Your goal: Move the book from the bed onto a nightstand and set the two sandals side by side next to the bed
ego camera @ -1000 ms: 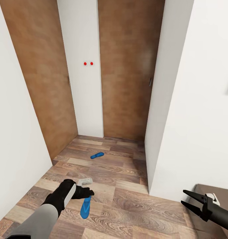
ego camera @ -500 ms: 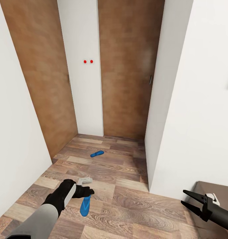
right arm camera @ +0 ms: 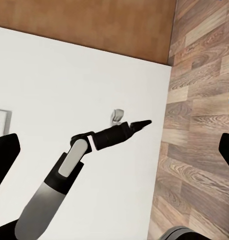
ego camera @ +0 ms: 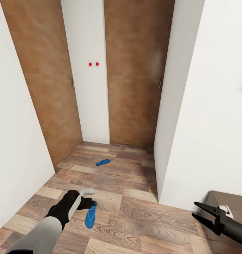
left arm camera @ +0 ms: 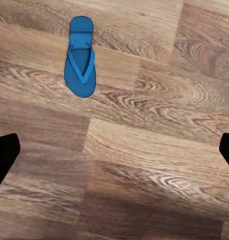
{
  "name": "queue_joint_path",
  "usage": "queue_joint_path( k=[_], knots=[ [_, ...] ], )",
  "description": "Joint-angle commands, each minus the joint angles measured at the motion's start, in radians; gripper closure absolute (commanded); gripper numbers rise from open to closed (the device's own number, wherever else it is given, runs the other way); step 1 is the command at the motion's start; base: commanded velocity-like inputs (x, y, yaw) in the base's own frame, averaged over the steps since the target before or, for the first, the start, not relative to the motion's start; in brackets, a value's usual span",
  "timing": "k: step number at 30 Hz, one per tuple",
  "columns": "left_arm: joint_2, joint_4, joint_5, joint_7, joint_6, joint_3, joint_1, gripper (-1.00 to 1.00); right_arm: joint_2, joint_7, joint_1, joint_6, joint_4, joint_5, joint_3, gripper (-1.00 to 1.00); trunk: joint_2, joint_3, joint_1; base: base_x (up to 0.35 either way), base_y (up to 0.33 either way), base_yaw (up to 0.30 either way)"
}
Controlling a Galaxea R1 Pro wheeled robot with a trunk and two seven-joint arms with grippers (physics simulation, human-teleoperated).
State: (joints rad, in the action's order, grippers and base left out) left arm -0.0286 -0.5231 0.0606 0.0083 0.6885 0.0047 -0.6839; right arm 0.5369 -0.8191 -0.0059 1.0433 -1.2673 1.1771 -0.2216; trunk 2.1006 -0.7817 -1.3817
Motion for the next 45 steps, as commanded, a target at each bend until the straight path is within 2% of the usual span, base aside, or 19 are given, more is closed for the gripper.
queue_joint_path(
  k=[1, 7, 45],
  knots=[
    [-0.001, -0.001, 0.008, 0.028, -0.006, 0.000, 0.000, -1.00, 0.000, -0.005, 0.000, 0.004, 0.000, -0.004, -0.001, -1.00, 0.000, -0.001, 0.000, 0.000, 0.000, 0.000],
    [-0.005, 0.004, 0.011, 0.067, -0.037, -0.001, 0.000, -1.00, 0.000, -0.005, 0.000, 0.004, 0.000, -0.004, -0.001, -1.00, 0.000, -0.001, 0.000, 0.000, 0.000, 0.000],
    [-0.008, 0.006, 0.011, 0.071, -0.046, -0.003, 0.000, -1.00, 0.000, -0.005, -0.001, 0.004, 0.000, -0.004, 0.000, -1.00, 0.266, -0.120, -0.146, 0.000, 0.000, 0.000]
  ],
)
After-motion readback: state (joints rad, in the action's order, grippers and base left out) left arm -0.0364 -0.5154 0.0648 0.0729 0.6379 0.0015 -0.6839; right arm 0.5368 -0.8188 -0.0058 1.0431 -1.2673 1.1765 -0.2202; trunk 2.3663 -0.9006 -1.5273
